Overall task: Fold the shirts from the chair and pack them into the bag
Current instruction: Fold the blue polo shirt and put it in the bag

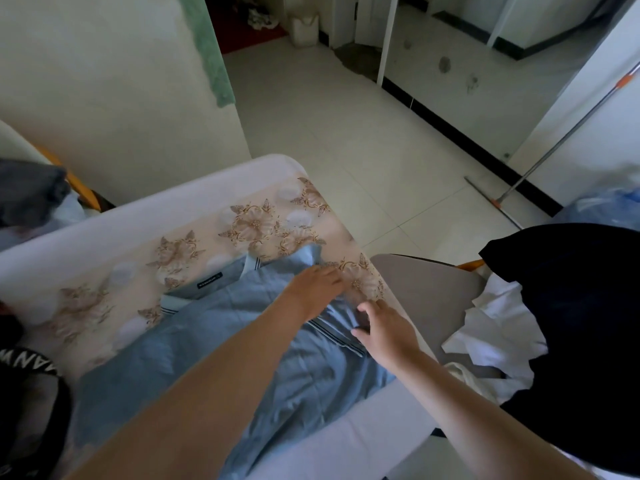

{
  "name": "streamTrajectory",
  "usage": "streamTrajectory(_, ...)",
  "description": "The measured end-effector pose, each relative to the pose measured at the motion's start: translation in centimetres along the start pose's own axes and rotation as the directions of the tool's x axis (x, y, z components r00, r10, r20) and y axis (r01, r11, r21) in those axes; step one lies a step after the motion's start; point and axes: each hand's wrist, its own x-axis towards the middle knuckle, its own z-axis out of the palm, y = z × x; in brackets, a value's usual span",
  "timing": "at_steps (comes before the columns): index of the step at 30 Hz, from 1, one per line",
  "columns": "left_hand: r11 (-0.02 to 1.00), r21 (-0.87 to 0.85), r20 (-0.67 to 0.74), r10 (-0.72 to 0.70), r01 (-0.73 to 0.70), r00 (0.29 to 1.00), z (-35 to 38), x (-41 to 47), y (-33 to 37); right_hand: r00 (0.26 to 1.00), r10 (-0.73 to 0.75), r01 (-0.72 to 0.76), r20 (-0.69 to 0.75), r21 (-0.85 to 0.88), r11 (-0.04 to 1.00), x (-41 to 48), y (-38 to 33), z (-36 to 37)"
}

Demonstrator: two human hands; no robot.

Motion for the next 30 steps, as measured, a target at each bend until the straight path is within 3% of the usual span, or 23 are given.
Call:
streamTrajectory(4, 0.990, 0.142, 0.021, -0.022, 0.019, 1.000, -0.5, 0.7, -2.0, 1.000, -0.017, 0.017, -0.001, 0.002, 1.000, 0.1, 1.0, 0.0)
streamTrajectory(7, 0.996, 0.088, 0.007, 0.000, -0.001, 1.000, -1.6, 0.2, -2.8, 0.999, -0.042, 0.042, 0.002, -0.042, 0.998, 0.3, 0.5, -0.4)
streamTrajectory(12, 0.998, -0.007, -0.174, -0.062, 0.061, 0.983, -2.4, -4.3, -3.6, 0.986, -0.025, 0.022, 0.167, 0.018, 1.000, 0.0, -2.9, -2.4)
streamTrajectory(15, 0.994, 0.021, -0.305, -0.099, 0.110, 0.947, -2.2, -8.6, -4.9, 0.967, -0.092, 0.088, 0.238, 0.026, 0.996, -0.7, -6.5, -3.4)
streamTrajectory(18, 0.987, -0.037, -0.426, -0.158, 0.158, 0.891, -1.2, -13.6, -6.0, 0.915, -0.190, 0.144, 0.356, 0.152, 0.978, -2.3, -11.0, -3.7)
streamTrajectory(20, 0.972, -0.008, -0.327, -0.224, 0.234, 0.918, -0.7, -17.0, -6.2, 0.821, -0.243, 0.128, 0.516, 0.248, 0.960, -3.9, -13.8, -3.2)
streamTrajectory(22, 0.943, -0.014, -0.057, -0.334, 0.333, 0.941, 1.3, -20.3, -6.3, 0.708, -0.247, 0.048, 0.662, 0.304, 0.951, -5.1, -15.9, -2.2)
streamTrajectory(23, 0.921, -0.078, 0.068, -0.377, 0.381, 0.924, 2.5, -21.9, -6.2, 0.693, -0.241, 0.031, 0.680, 0.306, 0.952, -5.4, -16.4, -1.5)
streamTrajectory(25, 0.839, -0.238, 0.180, -0.457, 0.489, 0.871, 4.5, -24.3, -5.5, 0.785, -0.236, 0.102, 0.572, 0.256, 0.961, -5.5, -17.0, -0.3)
streamTrajectory(27, 0.774, -0.320, 0.116, -0.540, 0.546, 0.834, 5.6, -25.6, -4.2, 0.896, -0.244, 0.222, 0.372, 0.100, 0.970, -5.0, -16.7, 0.9)
streamTrajectory(30, 0.736, -0.391, -0.049, -0.616, 0.552, 0.786, 6.6, -25.6, -2.0, 0.890, -0.358, 0.408, 0.280, -0.143, 0.902, -4.6, -15.7, 2.7)
